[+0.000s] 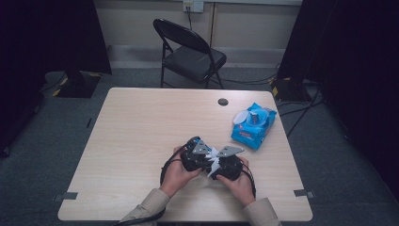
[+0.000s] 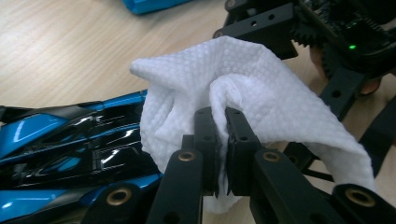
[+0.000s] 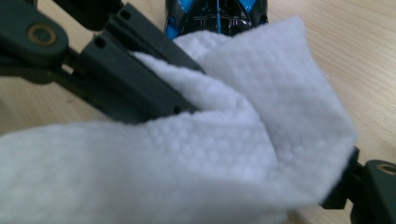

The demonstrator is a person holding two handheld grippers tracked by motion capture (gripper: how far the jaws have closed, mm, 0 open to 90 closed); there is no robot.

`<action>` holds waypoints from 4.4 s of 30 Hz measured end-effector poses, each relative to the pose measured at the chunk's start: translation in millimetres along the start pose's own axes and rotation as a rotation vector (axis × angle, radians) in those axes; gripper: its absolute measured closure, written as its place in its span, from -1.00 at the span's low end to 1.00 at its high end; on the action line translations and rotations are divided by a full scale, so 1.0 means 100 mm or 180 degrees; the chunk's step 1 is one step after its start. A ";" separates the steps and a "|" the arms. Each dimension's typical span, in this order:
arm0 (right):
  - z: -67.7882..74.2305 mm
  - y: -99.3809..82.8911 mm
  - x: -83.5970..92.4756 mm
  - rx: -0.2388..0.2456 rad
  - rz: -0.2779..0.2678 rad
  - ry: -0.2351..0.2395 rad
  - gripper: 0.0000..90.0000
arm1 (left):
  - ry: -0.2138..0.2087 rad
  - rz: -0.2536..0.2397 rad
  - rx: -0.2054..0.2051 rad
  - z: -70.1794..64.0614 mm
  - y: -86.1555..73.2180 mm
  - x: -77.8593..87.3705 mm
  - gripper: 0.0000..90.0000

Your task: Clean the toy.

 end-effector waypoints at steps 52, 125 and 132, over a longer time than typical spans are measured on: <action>0.00 0.00 0.00 0.0003 0.0001 0.0003 -0.43 | 0.0429 0.0094 0.0416 0.68 -0.16 0.30 0.88; 0.00 0.00 0.00 0.0005 -0.0001 0.0004 -0.43 | 0.0395 -0.0349 0.0385 0.58 0.17 0.48 0.87; 0.00 0.00 0.00 0.0006 -0.0001 0.0004 -0.43 | 0.0247 -0.0261 0.0257 0.37 0.21 0.29 0.87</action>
Point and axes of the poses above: each handheld gripper's, and its own axes: x roughly backward along the jaws, y roughly out of its top, z roughly to its left, the point moved 5 cm from there along -x, roughly forward along the jaws, and after that the axes turned 3 degrees about -x, right-handed, at the moved point
